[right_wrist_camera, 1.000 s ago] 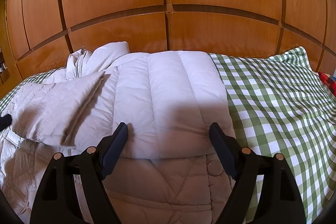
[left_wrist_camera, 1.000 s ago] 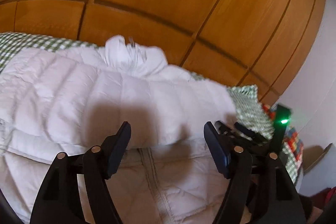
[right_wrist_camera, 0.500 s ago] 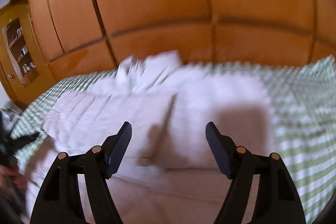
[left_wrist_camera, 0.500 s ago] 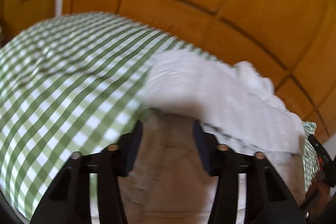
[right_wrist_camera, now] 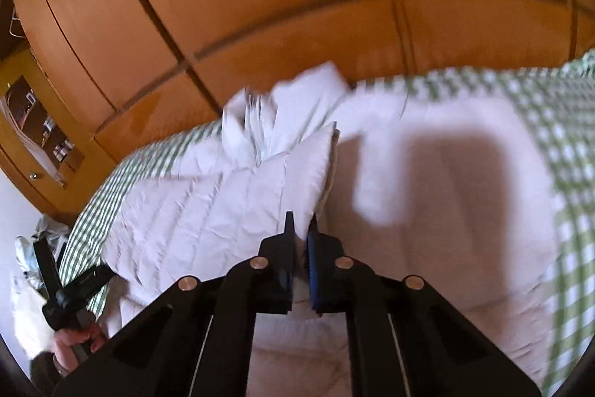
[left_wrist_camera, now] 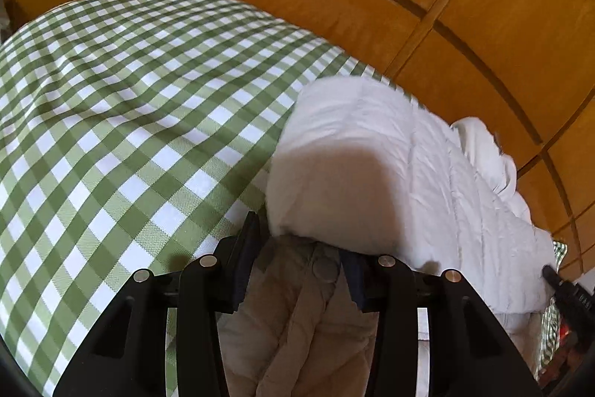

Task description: Fold small clothes

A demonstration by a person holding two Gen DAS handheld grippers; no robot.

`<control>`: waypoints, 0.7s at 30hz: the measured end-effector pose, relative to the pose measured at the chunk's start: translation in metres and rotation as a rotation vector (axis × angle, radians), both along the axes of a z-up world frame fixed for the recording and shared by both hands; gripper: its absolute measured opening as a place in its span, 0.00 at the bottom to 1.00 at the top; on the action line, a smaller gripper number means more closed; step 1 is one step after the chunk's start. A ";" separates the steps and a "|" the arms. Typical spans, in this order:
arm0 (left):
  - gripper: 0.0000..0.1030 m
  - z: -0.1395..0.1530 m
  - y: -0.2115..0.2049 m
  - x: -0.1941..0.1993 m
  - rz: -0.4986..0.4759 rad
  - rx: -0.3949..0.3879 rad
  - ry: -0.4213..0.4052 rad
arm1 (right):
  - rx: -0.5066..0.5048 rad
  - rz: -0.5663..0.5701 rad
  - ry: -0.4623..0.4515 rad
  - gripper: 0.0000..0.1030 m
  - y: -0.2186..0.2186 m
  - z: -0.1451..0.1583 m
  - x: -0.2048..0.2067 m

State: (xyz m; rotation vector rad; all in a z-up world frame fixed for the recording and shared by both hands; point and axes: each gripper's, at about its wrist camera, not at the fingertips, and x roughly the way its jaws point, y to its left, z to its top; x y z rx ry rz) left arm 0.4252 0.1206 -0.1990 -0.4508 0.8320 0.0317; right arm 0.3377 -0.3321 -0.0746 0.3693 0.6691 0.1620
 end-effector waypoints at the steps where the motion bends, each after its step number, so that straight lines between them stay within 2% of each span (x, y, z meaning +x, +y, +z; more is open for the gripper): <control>1: 0.41 0.000 0.001 -0.001 0.006 0.000 -0.004 | -0.024 -0.016 -0.011 0.04 -0.004 0.002 -0.001; 4: 0.41 -0.003 0.003 0.001 0.015 -0.010 -0.006 | -0.053 -0.026 0.002 0.04 -0.010 -0.004 0.001; 7: 0.41 -0.007 0.003 0.004 0.013 -0.008 -0.004 | -0.036 -0.038 0.050 0.04 -0.018 -0.025 0.006; 11: 0.41 -0.015 0.010 0.005 0.016 -0.066 -0.016 | -0.022 -0.045 0.068 0.04 -0.018 -0.044 0.011; 15: 0.41 -0.016 0.016 0.001 0.020 -0.107 -0.033 | -0.037 -0.047 0.063 0.05 -0.020 -0.047 0.009; 18: 0.41 -0.011 0.013 -0.007 0.023 -0.074 -0.024 | -0.027 -0.054 0.053 0.16 -0.025 -0.048 0.005; 19: 0.41 -0.009 0.011 -0.012 0.023 -0.060 -0.021 | -0.024 -0.059 0.045 0.24 -0.027 -0.047 0.002; 21: 0.41 0.000 0.008 -0.027 0.038 -0.018 -0.022 | -0.029 -0.080 0.008 0.34 -0.030 -0.040 -0.005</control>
